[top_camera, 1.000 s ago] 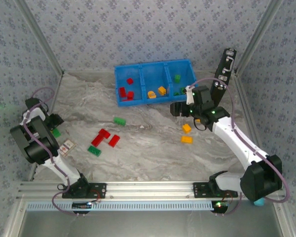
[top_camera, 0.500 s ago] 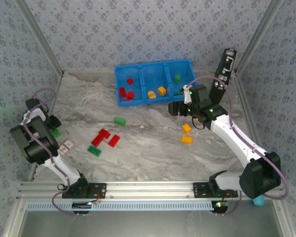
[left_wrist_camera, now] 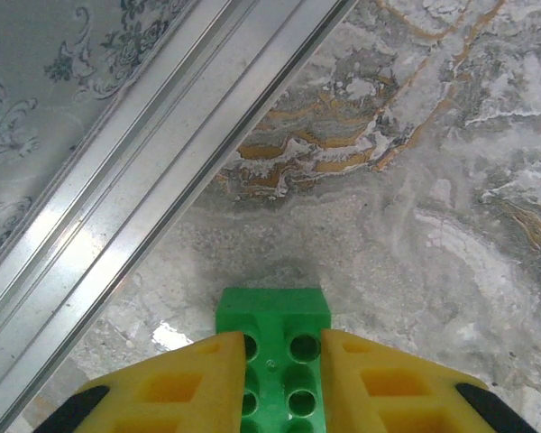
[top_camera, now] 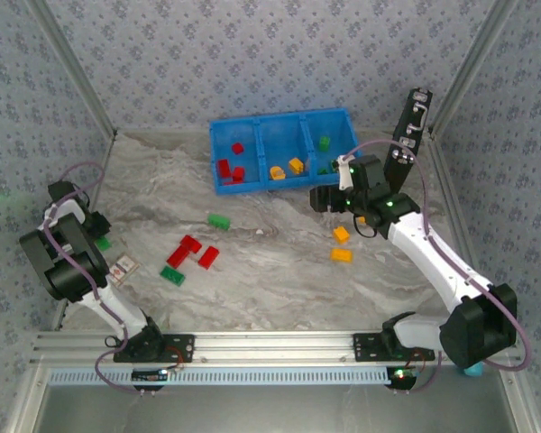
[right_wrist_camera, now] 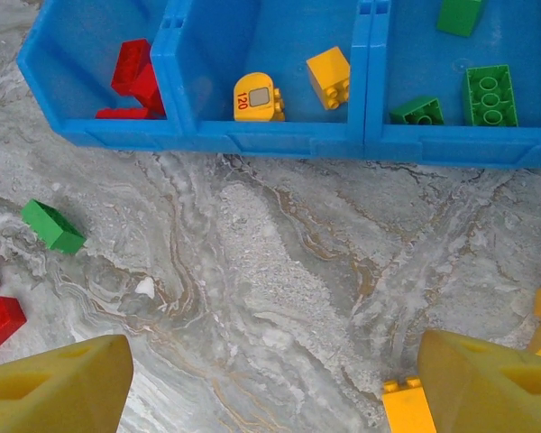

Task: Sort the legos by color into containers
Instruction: Move the lego to the middle-left of the table.

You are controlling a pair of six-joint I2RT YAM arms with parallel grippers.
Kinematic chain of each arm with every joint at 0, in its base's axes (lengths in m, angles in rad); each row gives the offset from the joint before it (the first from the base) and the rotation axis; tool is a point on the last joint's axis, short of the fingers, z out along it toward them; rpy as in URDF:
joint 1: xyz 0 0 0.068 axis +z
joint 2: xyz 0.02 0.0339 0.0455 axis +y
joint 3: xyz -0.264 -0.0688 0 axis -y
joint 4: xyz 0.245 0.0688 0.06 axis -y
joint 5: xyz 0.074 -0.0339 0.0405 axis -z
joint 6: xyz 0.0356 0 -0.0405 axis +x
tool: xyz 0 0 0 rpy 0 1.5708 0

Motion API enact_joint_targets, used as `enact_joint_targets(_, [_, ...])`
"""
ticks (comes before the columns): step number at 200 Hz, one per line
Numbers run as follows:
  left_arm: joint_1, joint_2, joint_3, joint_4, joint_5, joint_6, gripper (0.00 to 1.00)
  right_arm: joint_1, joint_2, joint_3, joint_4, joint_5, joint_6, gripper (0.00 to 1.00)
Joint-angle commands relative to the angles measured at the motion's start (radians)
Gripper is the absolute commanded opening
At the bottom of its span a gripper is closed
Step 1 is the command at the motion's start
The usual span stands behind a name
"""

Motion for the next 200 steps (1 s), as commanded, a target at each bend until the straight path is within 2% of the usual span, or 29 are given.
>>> enact_joint_targets(1, [-0.031,0.029,-0.038,-0.049,0.103,0.015,0.25,-0.008,-0.026,-0.020,-0.005,0.024,-0.025,0.85])
enact_joint_targets(37, [-0.112,0.011,-0.010,-0.081,0.162,0.027,0.22,-0.026,-0.031,-0.057,0.021,0.020,-0.019,0.84])
enact_joint_targets(121, [-0.224,-0.013,0.077,-0.162,0.170,0.005,0.21,-0.060,0.013,-0.059,0.066,-0.027,-0.032,0.84])
enact_joint_targets(169, [-0.236,-0.028,0.098,-0.179,0.131,0.020,0.30,-0.061,-0.011,-0.061,0.041,-0.020,-0.036,0.85])
enact_joint_targets(182, [-0.236,-0.056,0.111,-0.207,0.095,0.034,0.35,-0.061,-0.012,-0.065,0.041,-0.020,-0.032,0.85])
enact_joint_targets(200, [-0.234,-0.091,0.123,-0.240,0.008,0.057,0.48,-0.061,-0.009,-0.068,0.046,-0.027,-0.027,0.85])
